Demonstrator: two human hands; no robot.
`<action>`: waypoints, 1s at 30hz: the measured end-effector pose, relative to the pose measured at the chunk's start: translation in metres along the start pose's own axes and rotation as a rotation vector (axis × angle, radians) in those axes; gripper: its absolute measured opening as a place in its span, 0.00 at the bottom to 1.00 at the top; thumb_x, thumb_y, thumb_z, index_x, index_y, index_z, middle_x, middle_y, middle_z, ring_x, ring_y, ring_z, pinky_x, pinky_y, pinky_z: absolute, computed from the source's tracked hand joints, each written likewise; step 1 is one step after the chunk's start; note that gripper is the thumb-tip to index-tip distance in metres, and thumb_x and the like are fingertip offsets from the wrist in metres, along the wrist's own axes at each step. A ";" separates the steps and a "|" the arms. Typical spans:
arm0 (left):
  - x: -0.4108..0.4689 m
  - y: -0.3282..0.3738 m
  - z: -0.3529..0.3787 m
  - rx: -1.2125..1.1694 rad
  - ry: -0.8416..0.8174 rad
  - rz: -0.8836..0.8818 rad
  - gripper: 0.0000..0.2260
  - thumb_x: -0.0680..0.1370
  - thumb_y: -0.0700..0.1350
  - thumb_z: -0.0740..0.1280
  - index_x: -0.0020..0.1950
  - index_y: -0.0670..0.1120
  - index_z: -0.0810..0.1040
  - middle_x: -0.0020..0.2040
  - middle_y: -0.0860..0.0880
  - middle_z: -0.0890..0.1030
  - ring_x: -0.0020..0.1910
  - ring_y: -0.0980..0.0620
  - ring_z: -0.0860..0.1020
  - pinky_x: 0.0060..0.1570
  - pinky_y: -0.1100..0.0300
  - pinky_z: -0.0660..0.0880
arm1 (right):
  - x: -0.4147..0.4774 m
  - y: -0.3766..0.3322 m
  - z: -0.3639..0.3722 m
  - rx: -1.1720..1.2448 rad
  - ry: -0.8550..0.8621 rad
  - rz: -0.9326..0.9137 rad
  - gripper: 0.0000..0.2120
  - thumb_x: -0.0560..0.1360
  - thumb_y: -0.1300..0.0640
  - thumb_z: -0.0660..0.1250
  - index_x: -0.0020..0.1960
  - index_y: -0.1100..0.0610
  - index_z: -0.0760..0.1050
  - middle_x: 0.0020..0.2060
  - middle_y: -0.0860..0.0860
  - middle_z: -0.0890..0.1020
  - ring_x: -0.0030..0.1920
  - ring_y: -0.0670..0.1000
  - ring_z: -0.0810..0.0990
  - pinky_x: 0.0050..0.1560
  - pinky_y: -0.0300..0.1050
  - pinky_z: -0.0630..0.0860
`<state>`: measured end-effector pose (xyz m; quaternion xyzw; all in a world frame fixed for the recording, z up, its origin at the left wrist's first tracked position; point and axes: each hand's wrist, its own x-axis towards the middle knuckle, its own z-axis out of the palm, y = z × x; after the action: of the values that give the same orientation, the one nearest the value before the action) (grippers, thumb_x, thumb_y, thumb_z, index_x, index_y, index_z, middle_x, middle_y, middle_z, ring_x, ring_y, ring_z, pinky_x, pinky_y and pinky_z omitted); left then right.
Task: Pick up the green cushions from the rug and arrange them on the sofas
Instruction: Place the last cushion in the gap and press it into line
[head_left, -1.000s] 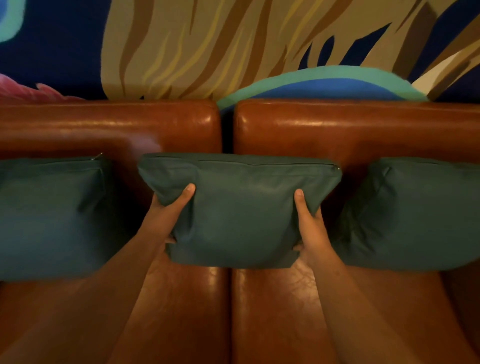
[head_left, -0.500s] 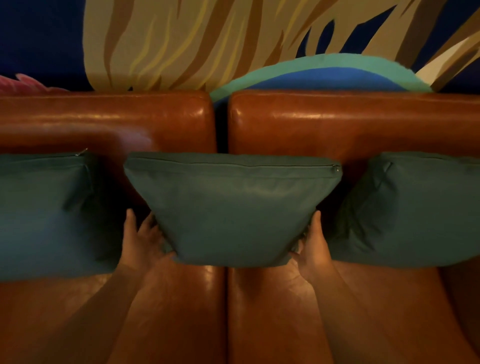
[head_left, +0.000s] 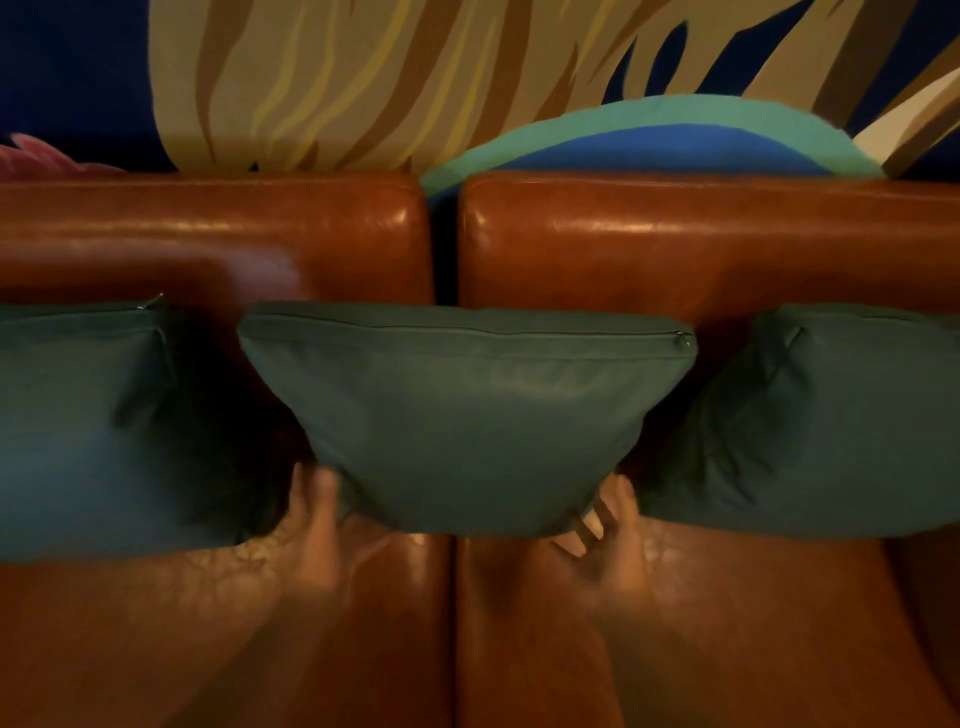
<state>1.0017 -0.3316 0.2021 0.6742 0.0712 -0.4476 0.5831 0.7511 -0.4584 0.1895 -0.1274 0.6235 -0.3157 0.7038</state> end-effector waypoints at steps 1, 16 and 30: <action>-0.005 -0.006 0.000 0.232 0.005 0.123 0.43 0.66 0.67 0.80 0.78 0.68 0.65 0.79 0.54 0.71 0.72 0.48 0.76 0.63 0.40 0.77 | -0.004 0.008 -0.003 -0.093 -0.006 -0.089 0.32 0.73 0.36 0.78 0.74 0.28 0.72 0.72 0.40 0.81 0.70 0.53 0.81 0.67 0.70 0.78; -0.021 0.057 0.026 0.783 0.227 0.915 0.54 0.66 0.63 0.82 0.84 0.57 0.56 0.83 0.40 0.55 0.82 0.40 0.58 0.79 0.44 0.61 | -0.060 -0.011 0.072 -0.821 0.246 -0.984 0.53 0.69 0.46 0.86 0.86 0.39 0.59 0.85 0.54 0.52 0.85 0.55 0.55 0.83 0.52 0.58; -0.006 0.157 0.042 1.596 0.133 0.981 0.39 0.74 0.79 0.55 0.82 0.65 0.61 0.85 0.45 0.54 0.83 0.33 0.48 0.73 0.22 0.45 | -0.073 -0.066 0.156 -1.611 0.070 -0.976 0.37 0.80 0.26 0.58 0.85 0.31 0.51 0.88 0.50 0.45 0.87 0.60 0.38 0.81 0.74 0.42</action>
<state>1.0732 -0.4131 0.3230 0.8538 -0.5156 -0.0288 0.0666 0.8804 -0.4987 0.3154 -0.8134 0.5524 -0.0531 0.1745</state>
